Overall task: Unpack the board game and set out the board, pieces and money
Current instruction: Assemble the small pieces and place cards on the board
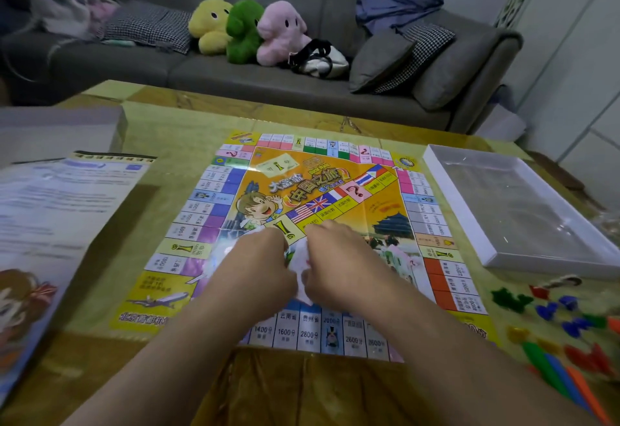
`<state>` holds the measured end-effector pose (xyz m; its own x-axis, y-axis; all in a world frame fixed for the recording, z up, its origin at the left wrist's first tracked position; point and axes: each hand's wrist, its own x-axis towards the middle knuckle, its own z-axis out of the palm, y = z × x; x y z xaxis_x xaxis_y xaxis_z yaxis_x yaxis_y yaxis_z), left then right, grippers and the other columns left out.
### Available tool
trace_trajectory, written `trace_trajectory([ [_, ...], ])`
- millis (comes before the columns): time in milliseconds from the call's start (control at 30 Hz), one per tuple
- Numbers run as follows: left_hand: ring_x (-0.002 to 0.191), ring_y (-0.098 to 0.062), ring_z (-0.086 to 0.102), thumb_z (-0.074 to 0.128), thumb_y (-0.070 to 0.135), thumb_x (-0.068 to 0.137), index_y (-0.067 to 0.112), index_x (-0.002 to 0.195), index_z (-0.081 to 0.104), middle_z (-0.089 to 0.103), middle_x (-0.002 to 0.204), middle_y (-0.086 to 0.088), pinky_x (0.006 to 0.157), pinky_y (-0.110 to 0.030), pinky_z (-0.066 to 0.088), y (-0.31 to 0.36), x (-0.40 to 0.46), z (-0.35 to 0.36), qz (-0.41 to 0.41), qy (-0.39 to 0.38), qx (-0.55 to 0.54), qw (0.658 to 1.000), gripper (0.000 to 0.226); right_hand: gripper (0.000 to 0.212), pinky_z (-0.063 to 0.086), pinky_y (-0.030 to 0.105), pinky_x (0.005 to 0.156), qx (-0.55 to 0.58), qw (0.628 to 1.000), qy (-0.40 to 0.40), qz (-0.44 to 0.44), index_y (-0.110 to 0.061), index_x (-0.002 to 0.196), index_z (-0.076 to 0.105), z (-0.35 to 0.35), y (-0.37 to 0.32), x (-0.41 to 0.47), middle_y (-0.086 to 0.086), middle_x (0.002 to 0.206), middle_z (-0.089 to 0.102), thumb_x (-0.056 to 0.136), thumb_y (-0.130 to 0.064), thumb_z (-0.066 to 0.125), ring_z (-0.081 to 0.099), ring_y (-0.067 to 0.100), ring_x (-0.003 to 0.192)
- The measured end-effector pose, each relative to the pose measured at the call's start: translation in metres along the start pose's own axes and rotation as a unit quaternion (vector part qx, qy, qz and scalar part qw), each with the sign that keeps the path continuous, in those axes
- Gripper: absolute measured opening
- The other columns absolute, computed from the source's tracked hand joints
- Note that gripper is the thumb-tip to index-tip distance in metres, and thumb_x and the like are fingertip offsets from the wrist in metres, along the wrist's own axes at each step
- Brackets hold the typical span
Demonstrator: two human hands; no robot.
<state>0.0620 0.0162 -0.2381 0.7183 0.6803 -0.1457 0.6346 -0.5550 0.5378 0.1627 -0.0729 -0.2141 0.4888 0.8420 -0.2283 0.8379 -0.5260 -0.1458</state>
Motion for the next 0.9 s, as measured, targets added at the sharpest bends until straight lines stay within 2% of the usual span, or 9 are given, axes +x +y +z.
trace_trajectory([
  [100, 0.083, -0.020, 0.064, 0.060, 0.043, 0.093, 0.018, 0.103, 0.061, 0.067, 0.091, 0.000, 0.073, -0.042, 0.059, 0.006, -0.006, 0.002, 0.012, 0.009, 0.009, 1.000, 0.027, 0.035, 0.041, 0.040, 0.084, 0.014, 0.999, -0.025, 0.043, -0.018, 0.082, 0.050, -0.005, -0.003, 0.004, 0.011, 0.108, 0.048, 0.079, -0.031, 0.083, 0.050, 0.032, 0.110],
  [167, 0.078, -0.016, 0.062, 0.056, 0.048, 0.097, 0.016, 0.101, 0.062, 0.067, 0.086, -0.001, 0.071, -0.037, 0.056, 0.008, -0.007, 0.001, 0.012, 0.007, 0.005, 1.000, 0.032, 0.041, 0.041, 0.039, 0.081, 0.032, 0.996, -0.052, 0.067, -0.017, 0.077, 0.052, -0.009, -0.003, 0.008, 0.013, 0.109, 0.047, 0.072, -0.030, 0.090, 0.050, 0.035, 0.109],
  [333, 0.085, -0.019, 0.069, 0.062, 0.030, 0.096, 0.008, 0.103, 0.072, 0.075, 0.092, -0.007, 0.072, -0.033, 0.057, 0.013, -0.010, -0.005, 0.009, -0.033, -0.015, 0.999, 0.025, 0.070, 0.044, 0.046, 0.095, 0.053, 0.991, -0.077, 0.091, -0.010, 0.119, 0.060, -0.016, -0.004, 0.010, 0.017, 0.132, 0.043, 0.064, -0.032, 0.097, 0.044, 0.037, 0.126],
  [433, 0.085, -0.021, 0.071, 0.069, 0.019, 0.090, 0.004, 0.101, 0.074, 0.077, 0.094, -0.011, 0.068, -0.030, 0.057, 0.015, -0.013, -0.006, 0.011, -0.050, -0.034, 0.998, 0.019, 0.086, 0.050, 0.048, 0.094, 0.069, 0.992, -0.060, 0.087, -0.006, 0.134, 0.046, -0.013, -0.004, 0.010, 0.012, 0.117, 0.047, 0.068, -0.030, 0.095, 0.051, 0.036, 0.122],
  [500, 0.090, -0.022, 0.071, 0.066, 0.020, 0.093, 0.004, 0.104, 0.071, 0.076, 0.097, -0.010, 0.078, -0.036, 0.061, 0.015, -0.013, -0.005, 0.010, -0.046, -0.041, 0.998, 0.020, 0.088, 0.054, 0.046, 0.083, 0.090, 0.992, -0.045, 0.083, -0.007, 0.138, 0.038, -0.011, -0.002, 0.011, 0.010, 0.109, 0.050, 0.071, -0.026, 0.093, 0.057, 0.035, 0.112],
  [600, 0.091, -0.019, 0.068, 0.061, 0.027, 0.098, 0.008, 0.106, 0.068, 0.075, 0.097, -0.008, 0.085, -0.038, 0.060, 0.016, -0.013, -0.004, 0.015, -0.031, -0.038, 0.999, 0.022, 0.080, 0.045, 0.040, 0.068, 0.114, 0.990, -0.033, 0.076, -0.008, 0.134, 0.040, -0.009, 0.001, 0.011, 0.011, 0.109, 0.054, 0.074, -0.025, 0.089, 0.058, 0.033, 0.105],
  [667, 0.090, -0.018, 0.068, 0.059, 0.029, 0.100, 0.009, 0.106, 0.067, 0.074, 0.098, -0.008, 0.083, -0.037, 0.059, 0.018, -0.013, -0.004, 0.017, -0.033, -0.039, 0.999, 0.022, 0.065, 0.050, 0.042, 0.063, 0.117, 0.990, -0.043, 0.068, -0.006, 0.123, 0.052, -0.010, 0.002, 0.009, 0.011, 0.107, 0.059, 0.072, -0.022, 0.089, 0.062, 0.030, 0.099],
  [767, 0.086, -0.015, 0.066, 0.063, 0.026, 0.097, 0.008, 0.105, 0.068, 0.074, 0.099, -0.008, 0.072, -0.029, 0.055, 0.018, -0.012, -0.004, 0.012, -0.054, -0.042, 0.998, 0.021, 0.036, 0.061, 0.047, 0.075, 0.127, 0.990, -0.043, 0.053, -0.007, 0.101, 0.071, -0.007, 0.003, 0.010, 0.011, 0.104, 0.066, 0.072, -0.021, 0.087, 0.066, 0.027, 0.090],
  [900, 0.093, -0.017, 0.065, 0.071, 0.037, 0.089, 0.017, 0.115, 0.049, 0.067, 0.104, -0.001, 0.085, -0.044, 0.059, 0.015, -0.010, -0.008, -0.001, -0.062, -0.092, 0.994, 0.039, 0.031, 0.059, 0.038, 0.075, 0.147, 0.989, -0.026, 0.021, -0.016, 0.107, 0.069, -0.013, 0.008, 0.003, 0.006, 0.110, 0.064, 0.080, -0.014, 0.084, 0.062, 0.022, 0.096],
])
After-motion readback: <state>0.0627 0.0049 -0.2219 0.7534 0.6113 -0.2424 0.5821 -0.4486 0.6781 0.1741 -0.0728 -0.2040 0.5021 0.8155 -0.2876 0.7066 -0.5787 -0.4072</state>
